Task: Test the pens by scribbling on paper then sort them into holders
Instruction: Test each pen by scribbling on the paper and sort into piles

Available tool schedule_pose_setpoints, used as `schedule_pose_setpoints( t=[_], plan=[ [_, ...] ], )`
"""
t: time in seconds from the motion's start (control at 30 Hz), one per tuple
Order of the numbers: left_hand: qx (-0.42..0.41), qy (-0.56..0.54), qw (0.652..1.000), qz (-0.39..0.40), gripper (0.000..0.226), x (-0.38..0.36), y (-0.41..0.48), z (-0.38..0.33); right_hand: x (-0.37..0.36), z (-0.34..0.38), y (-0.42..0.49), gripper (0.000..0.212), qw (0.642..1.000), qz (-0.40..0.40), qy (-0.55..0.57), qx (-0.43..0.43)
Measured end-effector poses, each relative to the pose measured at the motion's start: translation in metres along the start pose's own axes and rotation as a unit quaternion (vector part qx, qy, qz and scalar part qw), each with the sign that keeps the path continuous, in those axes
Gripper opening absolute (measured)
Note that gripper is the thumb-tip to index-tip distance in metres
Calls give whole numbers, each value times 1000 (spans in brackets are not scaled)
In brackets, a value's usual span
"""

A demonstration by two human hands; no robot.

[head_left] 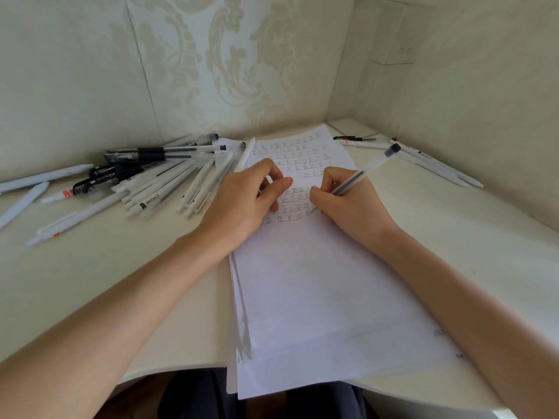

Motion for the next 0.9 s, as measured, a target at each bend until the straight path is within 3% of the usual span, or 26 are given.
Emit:
schedule_pose_setpoints(
  t=[0.3,0.47,0.57,0.9],
  plan=[
    [-10,-24,1000,13,17,-1,0,2,1,-4,4,38,1000,-30,-6,-4],
    [-40,-54,996,67,16,-2,-3,-3,9,1,2,26,982,-29,187,24],
    [-60,-37,995,69,22,-1,-5,-5,12,0,5,42,945,-32,326,4],
    [-84,-88,990,76,26,-2,-5,-5,9,0,4,38,938,-5,346,-16]
  ],
)
Point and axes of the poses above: each hand's wrist, its own y-axis towards the middle knuckle, its own x-axis out of the back of the hand, z = x × y, the point moved 1 cm from there along y, towards the middle knuckle, and after that the axes turned 3 degrees about x, right-handed, at the moved point
